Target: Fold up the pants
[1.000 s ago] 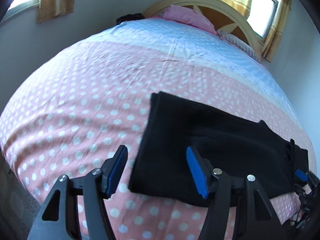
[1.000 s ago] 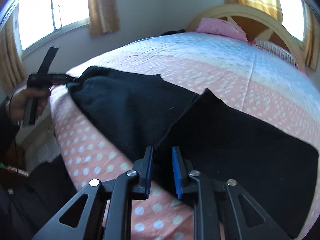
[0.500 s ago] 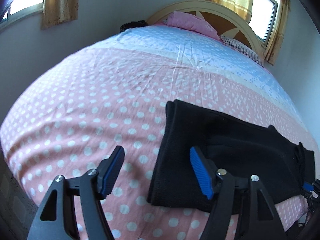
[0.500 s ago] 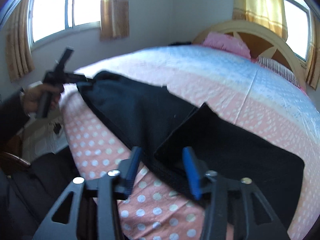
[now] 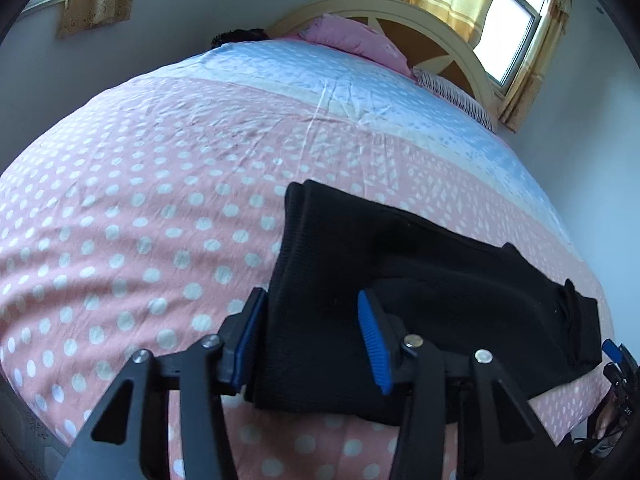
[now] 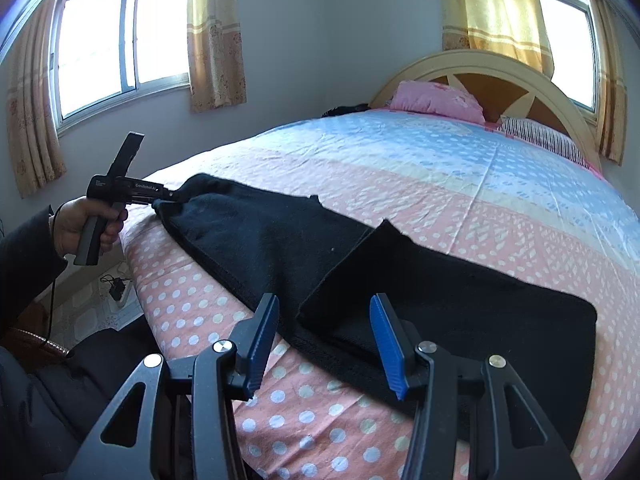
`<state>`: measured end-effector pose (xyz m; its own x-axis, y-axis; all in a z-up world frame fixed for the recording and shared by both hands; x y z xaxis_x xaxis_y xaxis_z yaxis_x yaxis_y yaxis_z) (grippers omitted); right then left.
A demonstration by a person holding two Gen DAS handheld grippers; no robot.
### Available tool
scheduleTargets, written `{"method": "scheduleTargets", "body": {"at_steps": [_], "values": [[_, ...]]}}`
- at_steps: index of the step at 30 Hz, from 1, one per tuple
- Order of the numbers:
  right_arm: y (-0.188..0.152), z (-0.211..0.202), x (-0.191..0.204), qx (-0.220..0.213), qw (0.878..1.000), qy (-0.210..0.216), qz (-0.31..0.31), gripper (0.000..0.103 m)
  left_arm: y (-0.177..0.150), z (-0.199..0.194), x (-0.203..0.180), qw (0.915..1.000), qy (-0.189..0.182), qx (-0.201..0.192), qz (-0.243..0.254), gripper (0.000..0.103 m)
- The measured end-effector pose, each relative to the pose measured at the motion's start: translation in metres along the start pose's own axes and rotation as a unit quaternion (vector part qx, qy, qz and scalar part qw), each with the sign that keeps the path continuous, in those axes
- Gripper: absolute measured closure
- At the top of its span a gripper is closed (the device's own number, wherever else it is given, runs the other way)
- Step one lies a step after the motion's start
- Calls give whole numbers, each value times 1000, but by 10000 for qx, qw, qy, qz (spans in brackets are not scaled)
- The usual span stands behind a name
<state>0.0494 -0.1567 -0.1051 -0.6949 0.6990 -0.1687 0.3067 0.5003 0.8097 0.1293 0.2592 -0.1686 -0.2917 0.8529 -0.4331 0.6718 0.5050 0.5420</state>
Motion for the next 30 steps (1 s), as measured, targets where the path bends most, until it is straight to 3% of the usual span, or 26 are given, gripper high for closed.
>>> {"method": "scheduleTargets", "body": {"at_steps": [2,5,14,20,30], "values": [[2,-4,-6,-5,9999,-146,24,54,1,0,3,9999,-72,41,-60,59],[1,-9,-21,97,9989,-429,131,54,2,-1,9,9979,-524,234,-296,82],[-8,-43,-76,68,9912,-990,882,54,14,-37,-22,9925,-1098,130,-529,83],[-29,-71,-115,73,9788,-1448,1449,53,12,-65,-86,9831,-1772,203,-401,83],[-74,-96,-163,103,9494,-2013,2409,53,-5,-82,-240,9596,-2710,545,526,83]]}}
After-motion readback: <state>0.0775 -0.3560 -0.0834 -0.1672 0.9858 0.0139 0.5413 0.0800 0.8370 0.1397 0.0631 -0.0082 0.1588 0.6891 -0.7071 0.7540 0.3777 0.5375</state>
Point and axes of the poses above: each gripper's, at about its wrist camera, not at the fingertips, and z roughly the way its jaws point, x to its left, y to its top, the point moved 3 cm from there along z, roughly the way its jaws point, and after that the axes turned 14 degrees about -z, right-handed, at the moved point
